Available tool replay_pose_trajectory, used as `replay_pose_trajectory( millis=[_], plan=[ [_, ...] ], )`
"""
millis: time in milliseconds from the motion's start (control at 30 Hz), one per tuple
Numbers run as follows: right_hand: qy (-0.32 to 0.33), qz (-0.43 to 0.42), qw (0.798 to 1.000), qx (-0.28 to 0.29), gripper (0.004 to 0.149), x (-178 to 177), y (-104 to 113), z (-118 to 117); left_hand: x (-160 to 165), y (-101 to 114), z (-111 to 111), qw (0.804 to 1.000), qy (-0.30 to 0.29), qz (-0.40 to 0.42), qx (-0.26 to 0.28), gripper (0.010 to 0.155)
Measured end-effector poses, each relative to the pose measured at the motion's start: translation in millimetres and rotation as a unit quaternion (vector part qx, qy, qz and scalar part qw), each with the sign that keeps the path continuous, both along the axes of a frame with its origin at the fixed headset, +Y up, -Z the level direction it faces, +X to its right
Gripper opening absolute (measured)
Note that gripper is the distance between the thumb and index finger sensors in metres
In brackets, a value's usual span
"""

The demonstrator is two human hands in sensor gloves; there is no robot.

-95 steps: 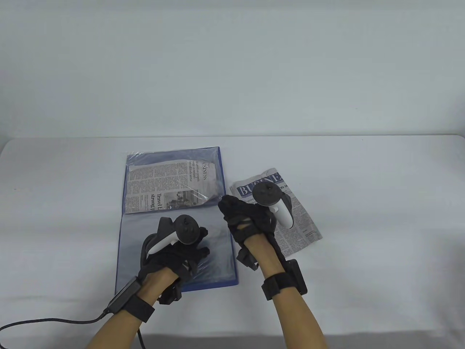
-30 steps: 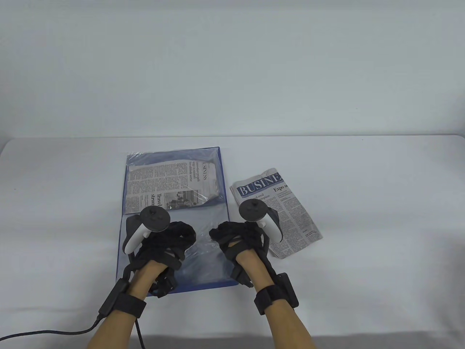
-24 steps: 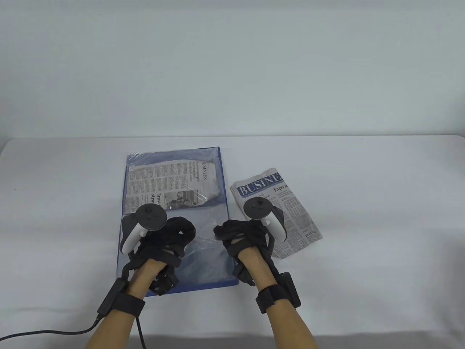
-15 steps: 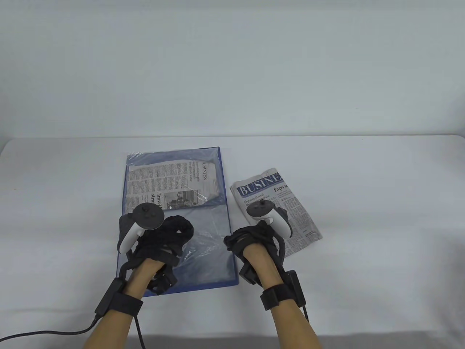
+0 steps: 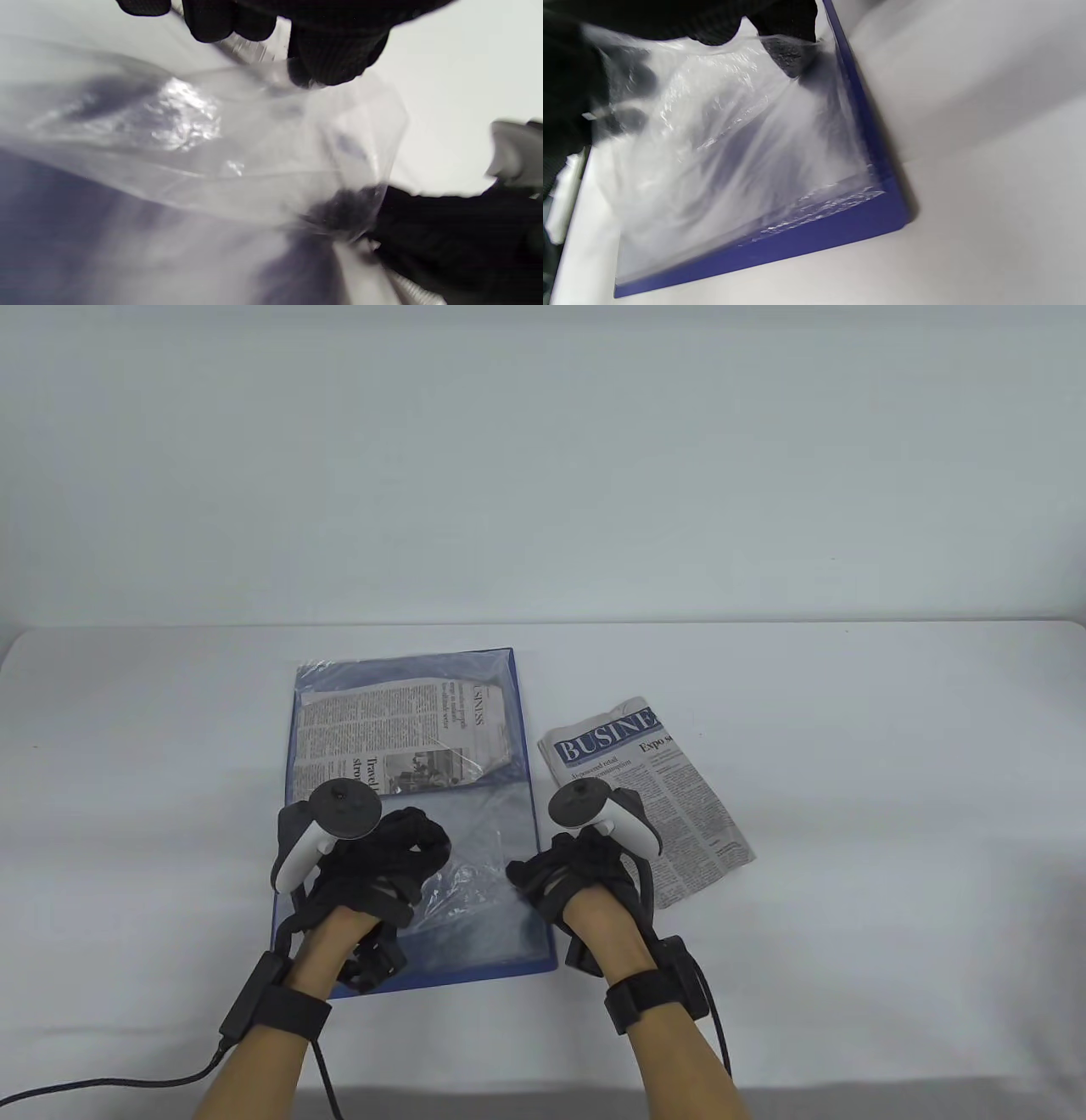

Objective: Insert newspapers into folder

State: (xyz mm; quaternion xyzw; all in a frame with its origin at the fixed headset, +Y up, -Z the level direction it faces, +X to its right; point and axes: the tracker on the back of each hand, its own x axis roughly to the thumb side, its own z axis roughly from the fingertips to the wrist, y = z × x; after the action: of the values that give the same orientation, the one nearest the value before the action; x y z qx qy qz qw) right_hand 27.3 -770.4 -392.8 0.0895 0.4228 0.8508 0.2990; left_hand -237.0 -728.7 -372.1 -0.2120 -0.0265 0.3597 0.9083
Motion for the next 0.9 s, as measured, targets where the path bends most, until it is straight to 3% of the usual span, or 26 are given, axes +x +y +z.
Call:
replay_pose_trajectory(
  millis=[233, 300, 433, 567, 700, 900],
  plan=[
    [0.010, -0.012, 1.000, -0.021, 0.056, -4.6, -0.9, 2.8, 2.3, -0.8, 0.7, 1.000, -0.012, 0.015, 0.005, 0.039],
    [0.002, -0.054, 0.998, -0.020, 0.060, 0.7, 6.4, 0.3, 2.6, -2.5, 0.1, 1.000, -0.018, 0.018, -0.003, 0.039],
    [-0.092, -0.132, 0.984, 0.077, 0.064, 36.0, 42.8, -7.5, 3.0, -3.2, 0.2, 1.000, -0.021, 0.014, -0.008, 0.039],
    [-0.082, -0.060, 0.990, 0.093, 0.076, 72.1, 64.2, -3.0, 4.2, -3.1, 0.4, 1.000, -0.023, 0.013, -0.010, 0.039],
    [-0.131, -0.016, 0.987, 0.088, 0.082, 105.4, 67.0, -1.9, 6.1, -3.5, 0.6, 0.999, -0.028, 0.011, -0.012, 0.039],
    [-0.228, 0.160, 0.959, 0.054, 0.089, 164.5, 34.0, -2.0, 5.6, -3.9, 1.0, 1.000, -0.027, 0.004, -0.015, 0.039]
  ],
)
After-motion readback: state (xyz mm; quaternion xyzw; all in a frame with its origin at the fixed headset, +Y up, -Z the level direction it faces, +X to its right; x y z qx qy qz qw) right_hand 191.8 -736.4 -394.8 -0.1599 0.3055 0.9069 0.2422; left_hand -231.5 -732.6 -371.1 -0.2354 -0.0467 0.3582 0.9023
